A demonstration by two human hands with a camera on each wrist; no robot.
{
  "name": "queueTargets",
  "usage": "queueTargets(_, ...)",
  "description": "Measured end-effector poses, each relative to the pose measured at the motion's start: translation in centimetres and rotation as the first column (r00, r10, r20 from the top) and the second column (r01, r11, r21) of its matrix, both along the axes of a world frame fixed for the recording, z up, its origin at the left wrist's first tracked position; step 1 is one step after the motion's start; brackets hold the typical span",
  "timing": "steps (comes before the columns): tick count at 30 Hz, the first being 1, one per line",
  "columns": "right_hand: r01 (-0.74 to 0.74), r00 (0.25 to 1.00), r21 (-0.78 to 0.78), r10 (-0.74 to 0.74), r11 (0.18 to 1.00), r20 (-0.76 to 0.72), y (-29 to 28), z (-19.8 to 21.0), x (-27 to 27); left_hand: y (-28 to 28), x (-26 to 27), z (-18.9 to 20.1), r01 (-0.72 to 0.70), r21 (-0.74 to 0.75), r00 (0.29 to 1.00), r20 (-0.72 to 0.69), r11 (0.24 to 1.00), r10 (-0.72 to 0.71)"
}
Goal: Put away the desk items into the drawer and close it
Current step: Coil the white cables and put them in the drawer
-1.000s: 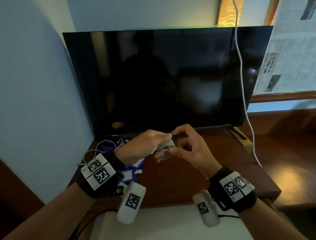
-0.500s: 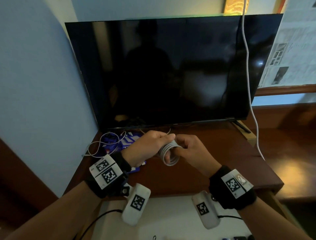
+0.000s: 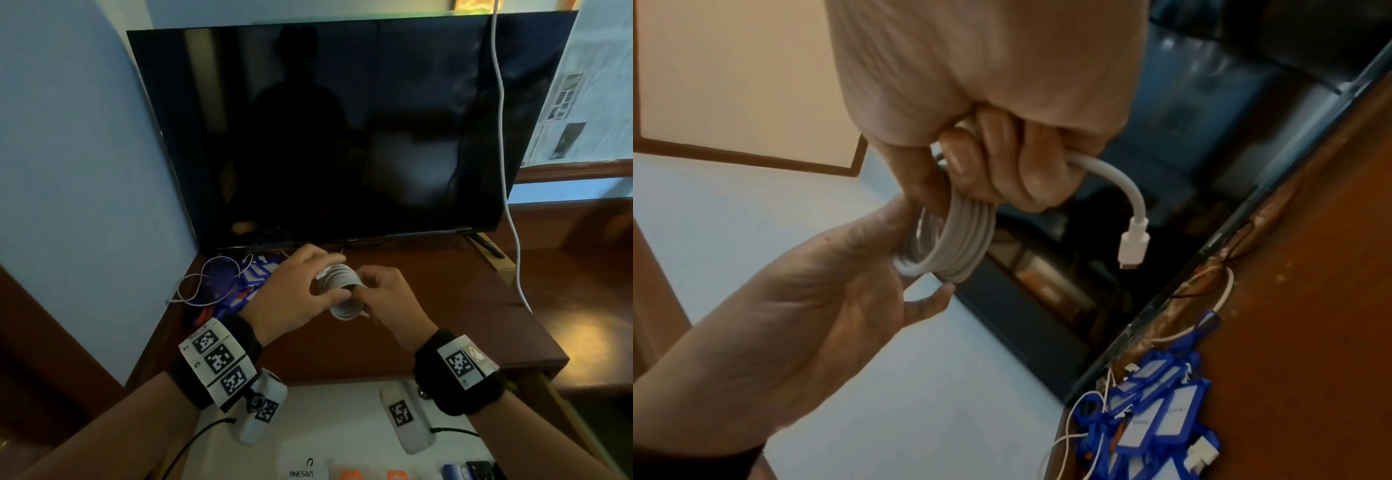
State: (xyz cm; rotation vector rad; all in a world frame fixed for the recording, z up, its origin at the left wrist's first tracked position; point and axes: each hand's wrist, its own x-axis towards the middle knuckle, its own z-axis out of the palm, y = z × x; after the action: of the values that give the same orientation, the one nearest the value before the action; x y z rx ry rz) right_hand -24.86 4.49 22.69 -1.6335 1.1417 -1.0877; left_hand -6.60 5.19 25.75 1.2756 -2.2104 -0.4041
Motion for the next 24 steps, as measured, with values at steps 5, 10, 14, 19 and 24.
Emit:
queueTargets(5,0.063,0.992,0.116,-0.075,0.991,0.104,0.5,-1.2,0.3,0.0,-0.6,-1.6,-0.051,0.057,0.981,0.191,0.997,0.040)
queueTargets(10,0.100,0.976,0.200,-0.135,0.975,0.171,0.5,-1.8,0.3,-0.1,-1.2,-3.2,-0.095,0.188,0.993,-0.054,0.978,0.107)
queueTargets(14,0.112,0.967,0.262,-0.166,0.959,0.193,0.4,-3.0,0.2,0.3,-2.0,-4.6,-0.172,0.252,0.928,-0.284,0.952,0.243)
queueTargets(19,0.072,0.988,0.387,-0.119,0.919,0.100,0.9,-4.8,-0.7,1.5,-2.5,-6.5,-0.033,0.377,0.859,-0.463,0.925,0.219)
queueTargets(24,0.047,0.999,0.351,-0.036,0.935,-0.037,2.6,-7.1,-1.5,2.1,-2.0,-8.8,0.011,0.474,0.872,-0.436,0.881,0.223)
